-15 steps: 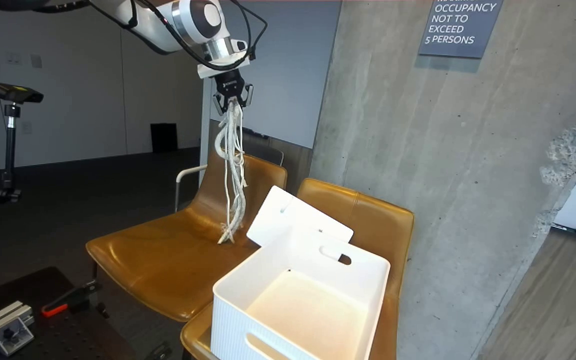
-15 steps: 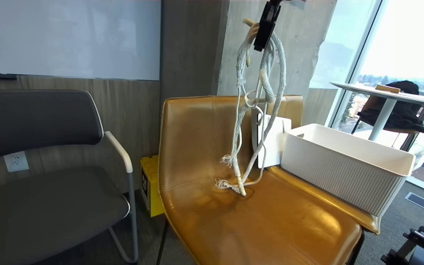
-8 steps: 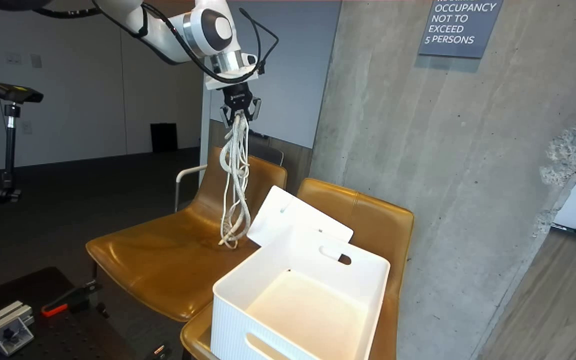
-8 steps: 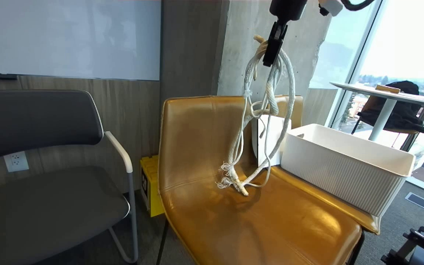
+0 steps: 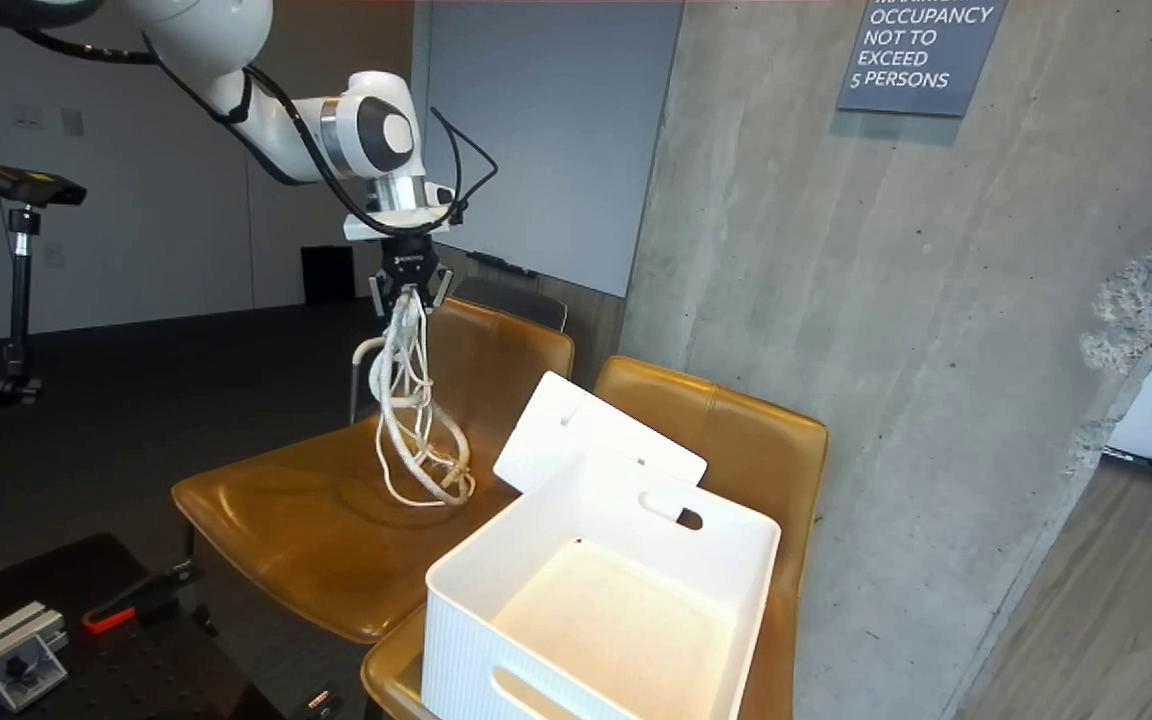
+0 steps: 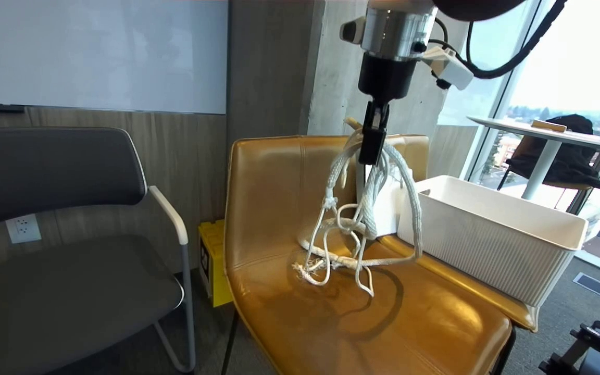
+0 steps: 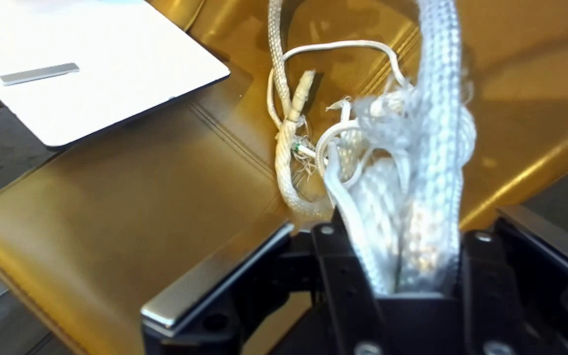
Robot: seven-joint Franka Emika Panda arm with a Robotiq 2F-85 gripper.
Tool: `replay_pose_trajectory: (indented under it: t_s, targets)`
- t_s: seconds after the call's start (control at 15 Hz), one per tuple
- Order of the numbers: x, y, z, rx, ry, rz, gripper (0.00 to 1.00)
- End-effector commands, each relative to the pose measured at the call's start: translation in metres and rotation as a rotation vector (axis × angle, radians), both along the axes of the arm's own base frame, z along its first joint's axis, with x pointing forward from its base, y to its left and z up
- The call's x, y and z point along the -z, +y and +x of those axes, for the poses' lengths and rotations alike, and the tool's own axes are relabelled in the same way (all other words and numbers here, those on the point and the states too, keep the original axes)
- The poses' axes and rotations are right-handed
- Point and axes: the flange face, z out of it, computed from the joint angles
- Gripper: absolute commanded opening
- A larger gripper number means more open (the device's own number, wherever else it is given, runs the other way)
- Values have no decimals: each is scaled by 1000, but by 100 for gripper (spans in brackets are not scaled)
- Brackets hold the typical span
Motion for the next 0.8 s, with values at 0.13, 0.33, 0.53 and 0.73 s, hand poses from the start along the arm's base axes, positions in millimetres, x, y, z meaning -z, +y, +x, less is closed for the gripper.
replay_pose_trajectory:
  t_s: [0.13,0.33,0.53,0.73]
  targets:
    - [47,-19,4,14,-28,-13,0]
    - [68,-29,14,30,-31,-3,0]
    - [83,-33,14,39,-1,16,0]
    - [85,-33,10,34,36,35,33]
